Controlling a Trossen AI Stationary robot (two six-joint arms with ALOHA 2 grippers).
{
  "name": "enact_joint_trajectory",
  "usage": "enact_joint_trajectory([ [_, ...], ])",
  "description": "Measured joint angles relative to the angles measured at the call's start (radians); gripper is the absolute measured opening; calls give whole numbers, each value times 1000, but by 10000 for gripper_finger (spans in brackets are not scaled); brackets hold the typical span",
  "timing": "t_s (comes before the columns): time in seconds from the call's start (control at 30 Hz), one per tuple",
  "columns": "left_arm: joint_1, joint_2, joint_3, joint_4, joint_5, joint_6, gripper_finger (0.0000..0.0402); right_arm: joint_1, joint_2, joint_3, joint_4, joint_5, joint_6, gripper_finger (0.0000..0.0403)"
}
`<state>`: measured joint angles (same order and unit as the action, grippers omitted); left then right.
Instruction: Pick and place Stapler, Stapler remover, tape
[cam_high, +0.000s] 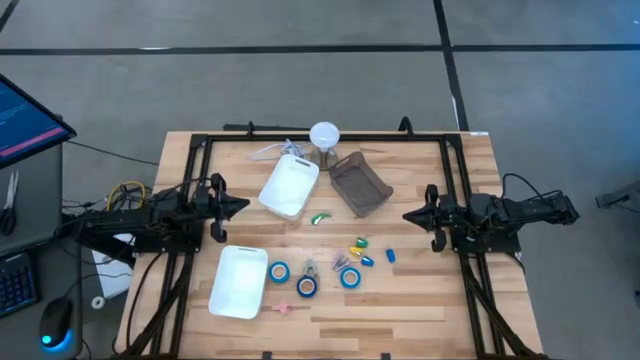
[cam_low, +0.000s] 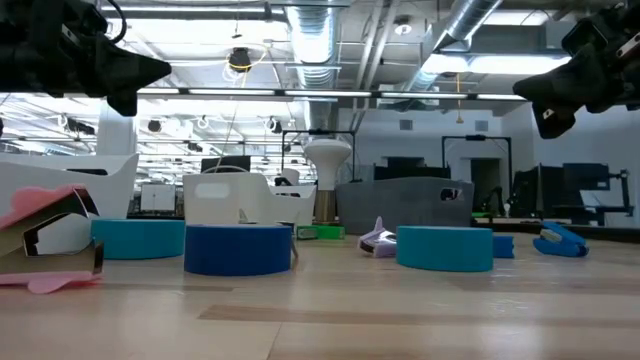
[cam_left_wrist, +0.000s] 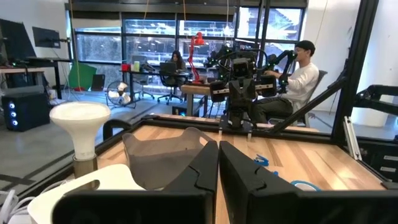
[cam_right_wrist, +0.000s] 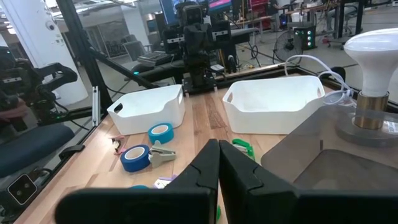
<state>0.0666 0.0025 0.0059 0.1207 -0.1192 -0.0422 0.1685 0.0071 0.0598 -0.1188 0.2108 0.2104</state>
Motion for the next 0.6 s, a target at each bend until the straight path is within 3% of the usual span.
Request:
enact_joint_trajectory([
  [0.2,0,0,0,82,-19,-2,8,-2,1,-6,84,9,0,0],
  [0.33,0,0,0,136,-83,-67,8,-2,-1,-2,206,93,0,0],
  [0.47,0,28,6,132,-122,-124,8,-2,0,24,153,181,41,0],
  [0.6,0,142,68,136,-124,-167,8,-2,1,85,48,225,134,0],
])
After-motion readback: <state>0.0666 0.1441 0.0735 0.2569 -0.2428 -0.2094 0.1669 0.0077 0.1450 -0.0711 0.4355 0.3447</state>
